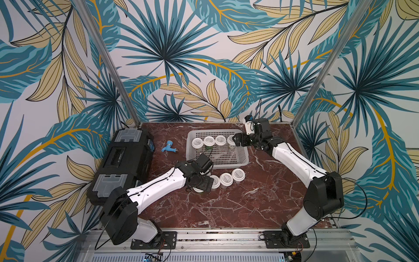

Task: Put the yogurt in the basket
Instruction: Pick up the yogurt from the center of the board.

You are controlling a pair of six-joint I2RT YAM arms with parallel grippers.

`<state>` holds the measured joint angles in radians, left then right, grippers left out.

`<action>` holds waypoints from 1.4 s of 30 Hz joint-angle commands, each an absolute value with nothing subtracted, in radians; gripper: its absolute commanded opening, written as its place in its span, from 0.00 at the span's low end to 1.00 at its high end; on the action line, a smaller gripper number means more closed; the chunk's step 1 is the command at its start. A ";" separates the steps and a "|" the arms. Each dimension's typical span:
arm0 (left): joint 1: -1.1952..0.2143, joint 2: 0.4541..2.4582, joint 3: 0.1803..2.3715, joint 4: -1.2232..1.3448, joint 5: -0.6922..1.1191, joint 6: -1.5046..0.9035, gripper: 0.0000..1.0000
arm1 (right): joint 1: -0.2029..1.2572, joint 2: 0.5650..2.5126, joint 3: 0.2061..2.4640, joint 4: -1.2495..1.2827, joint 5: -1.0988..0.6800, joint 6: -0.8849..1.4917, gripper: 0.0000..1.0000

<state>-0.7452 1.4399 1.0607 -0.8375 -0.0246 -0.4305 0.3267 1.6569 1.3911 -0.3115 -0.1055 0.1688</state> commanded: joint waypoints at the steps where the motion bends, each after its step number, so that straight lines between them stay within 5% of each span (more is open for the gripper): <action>1: -0.733 1.435 1.047 -0.806 -0.001 -0.417 0.91 | 0.322 1.640 1.372 -0.299 -0.122 0.181 0.93; 42: -0.681 1.453 1.003 -0.809 -0.002 -0.392 0.87 | 0.320 1.660 1.379 -0.301 -0.152 0.184 0.90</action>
<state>-0.6853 1.4395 1.0233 -0.8261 -0.0132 -0.4076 0.3248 1.6569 1.3911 -0.3115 -0.1402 0.1730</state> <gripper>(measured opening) 0.874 0.902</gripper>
